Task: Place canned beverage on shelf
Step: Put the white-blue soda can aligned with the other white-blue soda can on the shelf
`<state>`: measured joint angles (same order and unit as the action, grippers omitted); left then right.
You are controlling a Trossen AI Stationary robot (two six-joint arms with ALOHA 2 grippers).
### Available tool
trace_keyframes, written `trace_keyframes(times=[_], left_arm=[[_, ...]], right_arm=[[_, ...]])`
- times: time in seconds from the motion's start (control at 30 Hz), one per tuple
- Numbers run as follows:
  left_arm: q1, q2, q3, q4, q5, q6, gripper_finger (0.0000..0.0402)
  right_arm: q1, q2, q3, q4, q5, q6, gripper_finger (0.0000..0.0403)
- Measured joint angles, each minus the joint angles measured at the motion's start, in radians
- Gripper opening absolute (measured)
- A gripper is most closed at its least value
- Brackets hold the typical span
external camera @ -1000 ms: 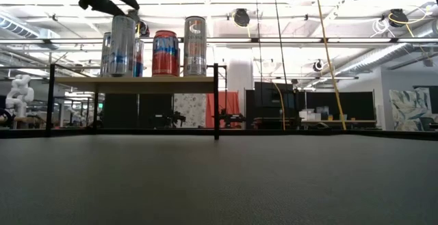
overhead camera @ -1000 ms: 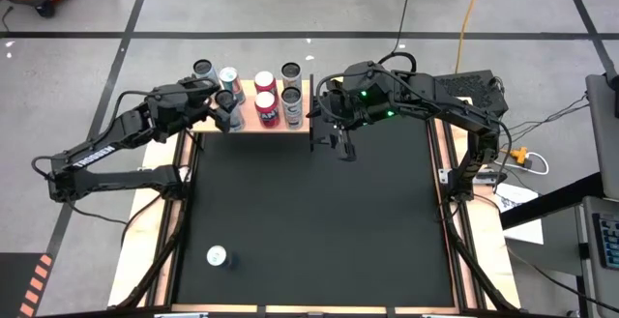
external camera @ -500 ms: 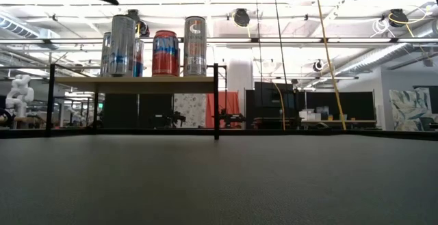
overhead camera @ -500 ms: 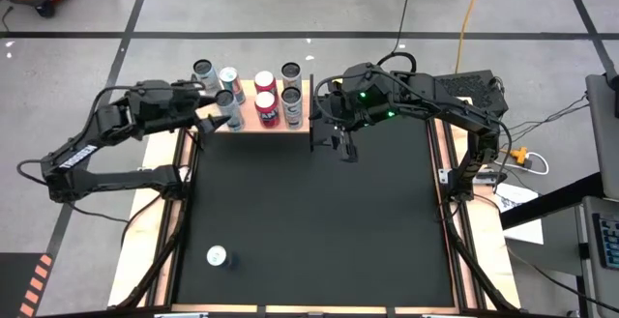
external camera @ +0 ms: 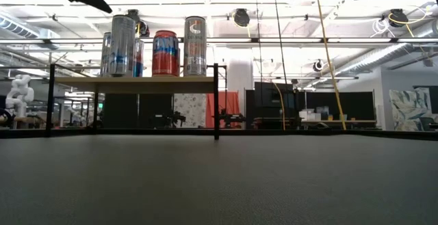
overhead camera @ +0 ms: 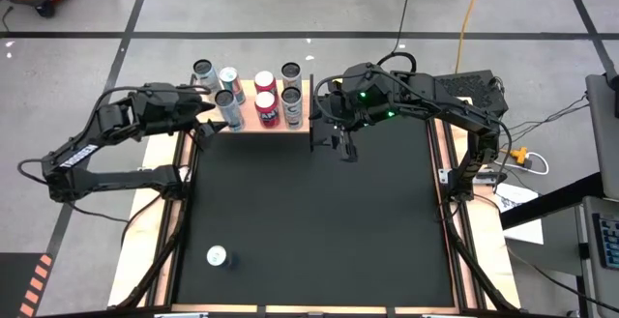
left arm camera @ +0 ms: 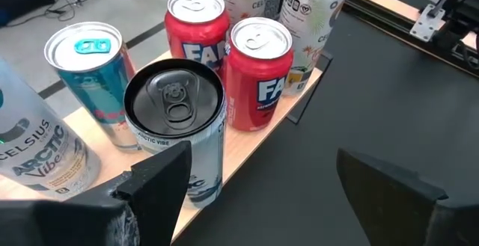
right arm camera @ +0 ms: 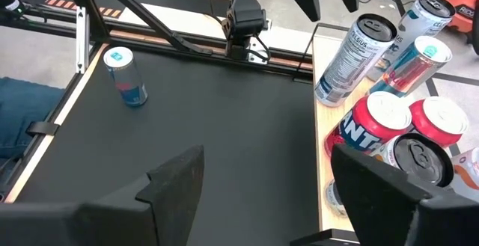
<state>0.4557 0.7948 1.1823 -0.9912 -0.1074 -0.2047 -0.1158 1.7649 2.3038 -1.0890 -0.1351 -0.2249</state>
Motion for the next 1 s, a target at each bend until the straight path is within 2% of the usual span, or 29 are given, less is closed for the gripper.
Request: trace_keyframes(times=[1.0], left_arm=[[-0.001, 0.148, -0.020, 0.092, -0.025, -0.015, 0.0336]], right_arm=[[0.000, 0.000, 0.000, 0.004, 0.001, -0.009, 0.0270]])
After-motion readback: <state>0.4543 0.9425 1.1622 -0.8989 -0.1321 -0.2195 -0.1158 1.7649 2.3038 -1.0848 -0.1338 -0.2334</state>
